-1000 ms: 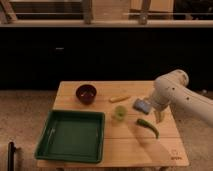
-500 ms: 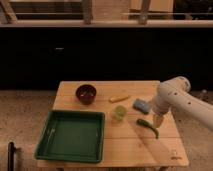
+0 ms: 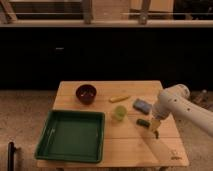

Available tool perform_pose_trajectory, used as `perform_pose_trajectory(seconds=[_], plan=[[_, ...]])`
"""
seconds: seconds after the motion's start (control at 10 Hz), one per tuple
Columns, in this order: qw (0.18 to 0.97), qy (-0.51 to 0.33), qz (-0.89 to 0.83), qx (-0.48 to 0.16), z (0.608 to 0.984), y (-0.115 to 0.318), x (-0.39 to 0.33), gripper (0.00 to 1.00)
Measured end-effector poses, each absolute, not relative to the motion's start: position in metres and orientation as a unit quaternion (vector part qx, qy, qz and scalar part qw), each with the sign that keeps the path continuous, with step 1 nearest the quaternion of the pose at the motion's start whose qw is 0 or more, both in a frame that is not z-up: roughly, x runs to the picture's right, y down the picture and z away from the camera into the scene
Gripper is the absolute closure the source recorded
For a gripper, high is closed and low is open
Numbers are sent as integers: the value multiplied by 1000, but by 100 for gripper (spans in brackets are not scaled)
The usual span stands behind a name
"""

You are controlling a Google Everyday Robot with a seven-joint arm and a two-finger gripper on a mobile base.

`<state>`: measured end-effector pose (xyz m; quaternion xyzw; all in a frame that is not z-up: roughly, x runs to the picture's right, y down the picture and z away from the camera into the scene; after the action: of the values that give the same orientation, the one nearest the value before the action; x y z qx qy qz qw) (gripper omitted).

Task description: Place pepper in purple bowl

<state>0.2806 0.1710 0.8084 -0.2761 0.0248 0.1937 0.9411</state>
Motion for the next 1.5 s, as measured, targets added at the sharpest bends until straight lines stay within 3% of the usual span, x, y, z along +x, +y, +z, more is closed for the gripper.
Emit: perform_pose_trajectory(seconds=[0.6, 1.5], plan=[[932, 44, 238, -271, 837, 186, 273, 20], [929, 57, 251, -265, 851, 208, 270, 20]])
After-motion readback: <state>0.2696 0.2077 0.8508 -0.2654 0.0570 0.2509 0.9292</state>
